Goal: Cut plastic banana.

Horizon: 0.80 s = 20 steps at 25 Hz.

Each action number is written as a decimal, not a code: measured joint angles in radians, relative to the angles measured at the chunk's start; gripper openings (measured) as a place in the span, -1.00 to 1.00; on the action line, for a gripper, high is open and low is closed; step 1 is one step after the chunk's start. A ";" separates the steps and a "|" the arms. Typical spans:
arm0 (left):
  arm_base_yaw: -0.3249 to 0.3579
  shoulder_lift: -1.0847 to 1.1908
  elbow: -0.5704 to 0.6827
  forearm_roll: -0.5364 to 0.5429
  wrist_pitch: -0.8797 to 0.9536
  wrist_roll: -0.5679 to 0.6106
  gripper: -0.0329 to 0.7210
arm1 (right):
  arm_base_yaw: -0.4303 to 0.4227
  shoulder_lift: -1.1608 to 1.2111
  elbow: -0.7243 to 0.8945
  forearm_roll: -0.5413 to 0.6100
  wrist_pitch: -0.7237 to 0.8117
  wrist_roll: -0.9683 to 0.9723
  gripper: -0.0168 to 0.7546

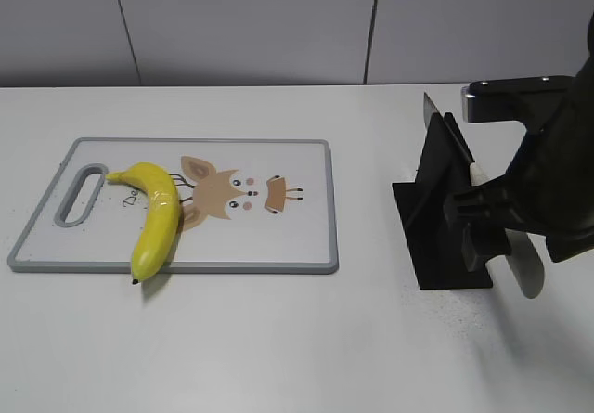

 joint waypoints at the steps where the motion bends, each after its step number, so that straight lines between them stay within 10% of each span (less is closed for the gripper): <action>1: 0.000 0.000 0.000 0.000 0.000 0.000 0.64 | 0.000 0.000 0.000 0.000 0.000 0.000 0.69; 20: 0.000 0.000 0.000 0.000 0.000 0.000 0.63 | 0.000 0.001 -0.443 -0.019 0.154 -0.170 0.62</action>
